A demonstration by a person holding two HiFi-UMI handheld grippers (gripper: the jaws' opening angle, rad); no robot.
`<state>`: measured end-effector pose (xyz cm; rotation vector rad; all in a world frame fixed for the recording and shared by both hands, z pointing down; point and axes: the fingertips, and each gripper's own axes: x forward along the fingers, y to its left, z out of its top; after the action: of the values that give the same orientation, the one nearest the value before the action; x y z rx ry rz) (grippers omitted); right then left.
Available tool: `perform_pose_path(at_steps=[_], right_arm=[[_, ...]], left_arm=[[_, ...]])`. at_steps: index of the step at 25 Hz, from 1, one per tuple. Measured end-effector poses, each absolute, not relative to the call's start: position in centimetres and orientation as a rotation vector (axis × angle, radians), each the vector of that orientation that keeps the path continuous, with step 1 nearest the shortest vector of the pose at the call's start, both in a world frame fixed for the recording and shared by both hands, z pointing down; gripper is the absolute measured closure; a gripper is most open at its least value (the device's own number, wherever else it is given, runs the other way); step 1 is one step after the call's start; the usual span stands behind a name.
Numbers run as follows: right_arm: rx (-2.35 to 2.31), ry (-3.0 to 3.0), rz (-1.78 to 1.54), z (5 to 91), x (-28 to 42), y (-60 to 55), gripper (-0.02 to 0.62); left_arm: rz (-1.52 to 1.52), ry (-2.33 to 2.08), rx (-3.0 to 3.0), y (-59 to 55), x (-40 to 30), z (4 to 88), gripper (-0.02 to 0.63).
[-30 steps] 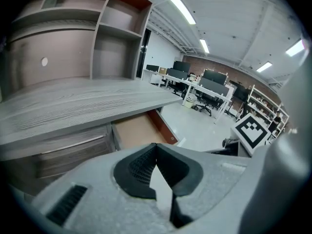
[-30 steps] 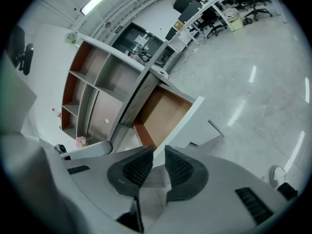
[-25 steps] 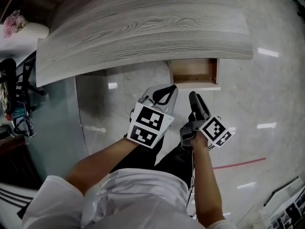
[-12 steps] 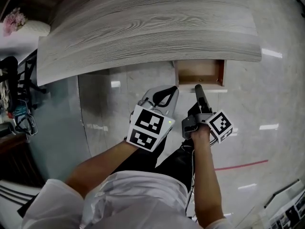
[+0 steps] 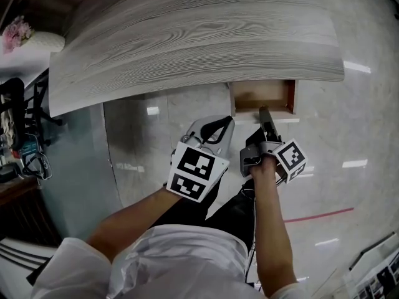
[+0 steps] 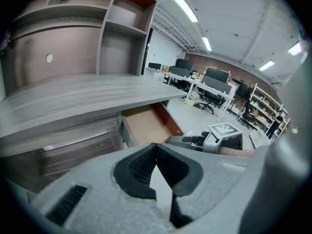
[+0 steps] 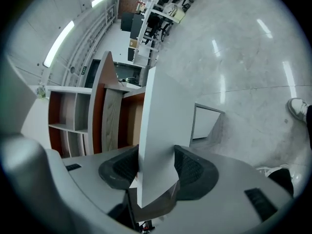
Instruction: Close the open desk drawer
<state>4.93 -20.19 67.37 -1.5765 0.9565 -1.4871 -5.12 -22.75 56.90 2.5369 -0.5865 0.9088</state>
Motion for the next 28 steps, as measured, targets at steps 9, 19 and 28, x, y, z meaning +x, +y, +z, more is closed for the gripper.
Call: perform_pose_path(at_steps=[9,19,28], right_arm=[[-1.56,0.905,-1.486,65.6,5.0,-19.9,0.4],[-1.553,0.943,-1.45,63.2,5.3,-19.8,0.399],[-1.521,1.007,-1.449,61.7,5.1,-20.5,0.399]], left_arm=[[0.894,-0.562,2.557,-23.0,-4.4,55.6,0.603],[0.902,-0.528,2.586,-24.0,-3.5,54.8,0.603],[0.881,-0.504,2.602,-24.4,-2.7,54.4,0.603]])
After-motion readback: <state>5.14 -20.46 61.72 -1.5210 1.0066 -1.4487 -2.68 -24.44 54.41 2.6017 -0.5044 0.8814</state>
